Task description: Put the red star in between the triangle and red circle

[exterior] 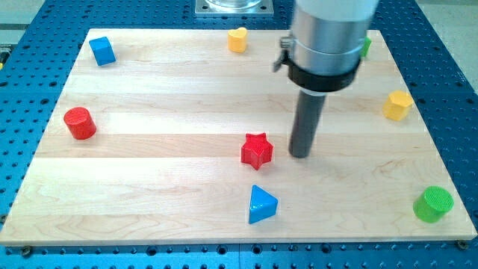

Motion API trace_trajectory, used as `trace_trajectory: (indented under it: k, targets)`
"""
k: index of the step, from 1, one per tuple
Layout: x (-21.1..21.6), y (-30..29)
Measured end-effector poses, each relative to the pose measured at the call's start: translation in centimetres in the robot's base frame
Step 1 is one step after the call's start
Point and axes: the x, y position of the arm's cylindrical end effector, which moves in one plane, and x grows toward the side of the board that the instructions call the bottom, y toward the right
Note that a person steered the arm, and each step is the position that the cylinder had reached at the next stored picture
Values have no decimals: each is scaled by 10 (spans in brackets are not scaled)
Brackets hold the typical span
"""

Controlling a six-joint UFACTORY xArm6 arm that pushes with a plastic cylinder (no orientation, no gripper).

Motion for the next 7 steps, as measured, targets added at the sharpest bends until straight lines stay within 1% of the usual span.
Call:
trace_trajectory:
  k: [1, 3, 4, 5, 6, 7]
  targets:
    - [4, -16]
    - [-29, -129]
    - [-29, -115]
    - [-38, -39]
    - [-29, -13]
    - [-4, -52]
